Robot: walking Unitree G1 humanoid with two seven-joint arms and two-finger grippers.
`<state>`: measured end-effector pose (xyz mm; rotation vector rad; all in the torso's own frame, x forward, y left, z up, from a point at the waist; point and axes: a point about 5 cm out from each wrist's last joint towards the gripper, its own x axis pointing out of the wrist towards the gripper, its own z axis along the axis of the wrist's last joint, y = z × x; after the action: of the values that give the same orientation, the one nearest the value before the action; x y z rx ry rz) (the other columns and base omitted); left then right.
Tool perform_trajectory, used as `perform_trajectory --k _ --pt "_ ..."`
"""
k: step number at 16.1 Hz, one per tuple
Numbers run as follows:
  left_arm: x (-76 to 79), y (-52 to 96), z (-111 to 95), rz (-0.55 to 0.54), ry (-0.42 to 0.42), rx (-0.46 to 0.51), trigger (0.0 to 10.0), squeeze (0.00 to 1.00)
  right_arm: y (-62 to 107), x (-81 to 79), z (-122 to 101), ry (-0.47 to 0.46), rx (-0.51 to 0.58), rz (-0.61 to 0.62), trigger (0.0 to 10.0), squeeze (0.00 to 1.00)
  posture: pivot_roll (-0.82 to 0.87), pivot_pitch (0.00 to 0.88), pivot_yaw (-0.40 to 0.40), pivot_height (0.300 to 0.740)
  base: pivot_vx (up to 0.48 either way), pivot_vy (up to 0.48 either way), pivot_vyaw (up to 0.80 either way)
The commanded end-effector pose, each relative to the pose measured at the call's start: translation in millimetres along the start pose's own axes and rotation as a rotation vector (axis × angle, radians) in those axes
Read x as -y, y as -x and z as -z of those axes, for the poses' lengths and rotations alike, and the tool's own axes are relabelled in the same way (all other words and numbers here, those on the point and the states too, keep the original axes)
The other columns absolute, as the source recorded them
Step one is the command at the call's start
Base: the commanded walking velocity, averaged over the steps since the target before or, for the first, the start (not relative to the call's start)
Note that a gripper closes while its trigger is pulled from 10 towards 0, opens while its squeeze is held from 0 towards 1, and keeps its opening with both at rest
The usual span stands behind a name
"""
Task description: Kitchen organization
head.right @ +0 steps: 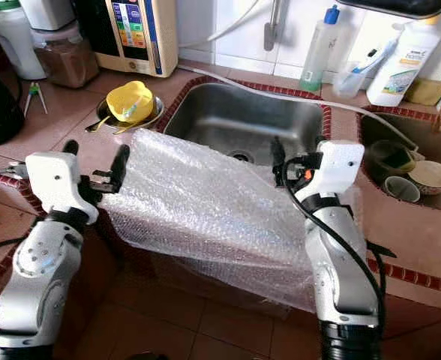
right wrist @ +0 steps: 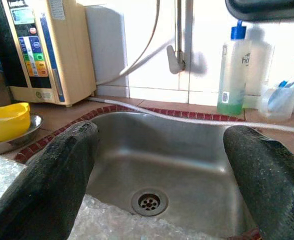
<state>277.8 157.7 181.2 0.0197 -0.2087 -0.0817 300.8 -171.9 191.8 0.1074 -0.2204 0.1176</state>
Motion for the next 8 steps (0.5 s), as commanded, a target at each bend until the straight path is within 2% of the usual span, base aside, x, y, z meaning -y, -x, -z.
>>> perform_trajectory --k 1,3,7,8 --pt "0.7 3.1 4 -0.018 0.004 -0.023 10.0 0.0 1.6 -1.0 2 -0.022 -0.018 0.01 10.0 0.0 0.0 0.097 0.011 0.74 0.0 0.0 0.0" --pt "-2.7 2.1 4 -0.051 -0.01 -0.03 10.0 0.0 3.6 -7.1 7 0.007 -0.05 -0.013 10.0 0.0 0.0 0.102 0.006 0.74 0.0 0.0 0.0" --pt "-5.0 -2.5 -8 -0.043 0.036 0.013 10.0 0.0 3.9 -20.1 8 -0.03 -0.054 -0.088 10.0 0.0 0.0 0.107 0.004 0.74 0.0 0.0 0.0" --pt "-4.7 -2.4 -7 -0.044 0.033 0.01 10.0 0.0 4.2 -20.8 8 -0.035 -0.057 -0.094 10.0 0.0 0.0 0.109 0.004 0.74 0.247 0.0 0.0"
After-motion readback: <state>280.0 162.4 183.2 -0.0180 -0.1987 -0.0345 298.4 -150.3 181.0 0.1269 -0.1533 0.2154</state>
